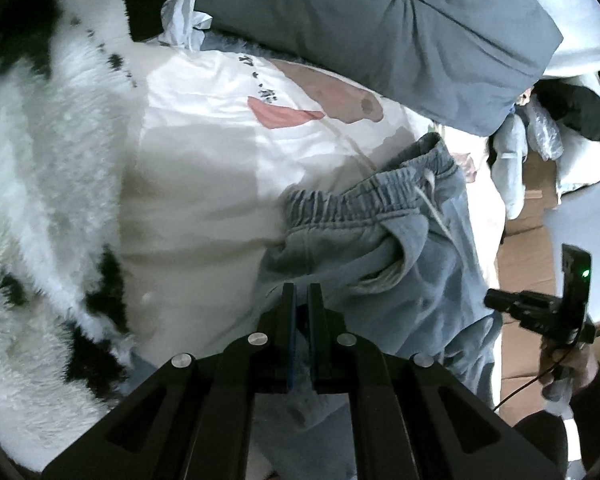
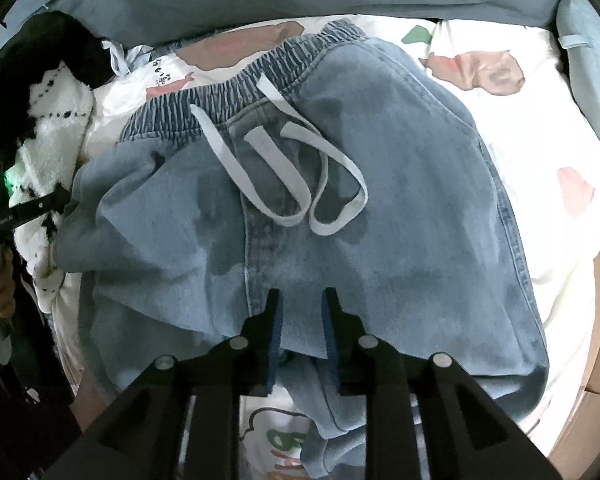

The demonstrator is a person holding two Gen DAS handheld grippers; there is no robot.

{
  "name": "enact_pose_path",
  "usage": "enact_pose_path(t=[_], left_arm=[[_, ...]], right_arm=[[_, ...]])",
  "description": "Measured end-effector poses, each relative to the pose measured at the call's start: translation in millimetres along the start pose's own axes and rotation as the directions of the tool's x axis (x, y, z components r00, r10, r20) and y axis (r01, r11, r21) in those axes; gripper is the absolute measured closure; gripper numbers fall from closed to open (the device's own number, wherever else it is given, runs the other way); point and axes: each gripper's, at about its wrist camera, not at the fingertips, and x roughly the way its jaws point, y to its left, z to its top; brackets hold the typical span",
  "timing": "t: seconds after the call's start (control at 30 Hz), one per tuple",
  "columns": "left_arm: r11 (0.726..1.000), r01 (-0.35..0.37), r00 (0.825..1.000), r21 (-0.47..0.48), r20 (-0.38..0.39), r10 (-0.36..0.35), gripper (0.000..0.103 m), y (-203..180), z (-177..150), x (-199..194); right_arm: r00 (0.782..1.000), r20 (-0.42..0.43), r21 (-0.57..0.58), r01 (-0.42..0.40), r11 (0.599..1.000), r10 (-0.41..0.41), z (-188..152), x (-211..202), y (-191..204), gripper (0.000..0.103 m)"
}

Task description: Fold clothes

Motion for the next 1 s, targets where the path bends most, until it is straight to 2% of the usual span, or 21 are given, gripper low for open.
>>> enact_pose_path(t=[0.23,0.6,0.67,0.7,0.73,0.77,0.8,0.9,1.0], left_arm=[[1.0,0.011,1.0,-0.003,-0.008,-0.011,0.099,0,9,12],[1.0,0.019,1.0,-0.01,-0.012,-0.02,0.099,-2,44,26],[0.999,0.026,0.999,-0.018,-0.034,-0.027,0.099,-1,46,33],[0.999,0.03,0.998,-0.023,-0.047,-0.031,0.095,-1,46,38],[0.999,0.034,0.998,-0.026,-0.056,-0.036,0.087,-1,45,40],[0.999,0.039,0.997,-0.029,-0.064,-0.041,0.062,-1,43,43],[0.998,0.044,0.996,-0.033,-0.071,-0.047,0.04,-1,42,45],[0.996,0.074,0.995,-0.058,-0.062,-0.078,0.037,3,39,44],[0.995,0.06,0.995,-0.079,-0.081,-0.066,0.037,8,40,50]], right_arm=[[1.0,0.015,-0.002,0.0,1.0,0.0,-3,-5,-5,0.081],[1.0,0.018,0.013,0.015,1.0,-0.016,5,-7,-16,0.081],[1.0,0.02,0.019,0.023,1.0,-0.023,7,-8,-19,0.081],[0.999,0.021,0.023,0.026,0.999,-0.027,8,-8,-21,0.081],[0.999,0.021,0.027,0.03,0.999,-0.031,9,-8,-23,0.081],[0.999,0.022,0.03,0.034,0.999,-0.034,10,-9,-25,0.081],[0.999,0.023,0.034,0.038,0.999,-0.038,11,-9,-27,0.081],[0.998,0.023,0.04,0.049,0.998,-0.05,12,-10,-31,0.081],[0.998,0.019,0.046,0.056,0.997,-0.057,9,-8,-33,0.081]])
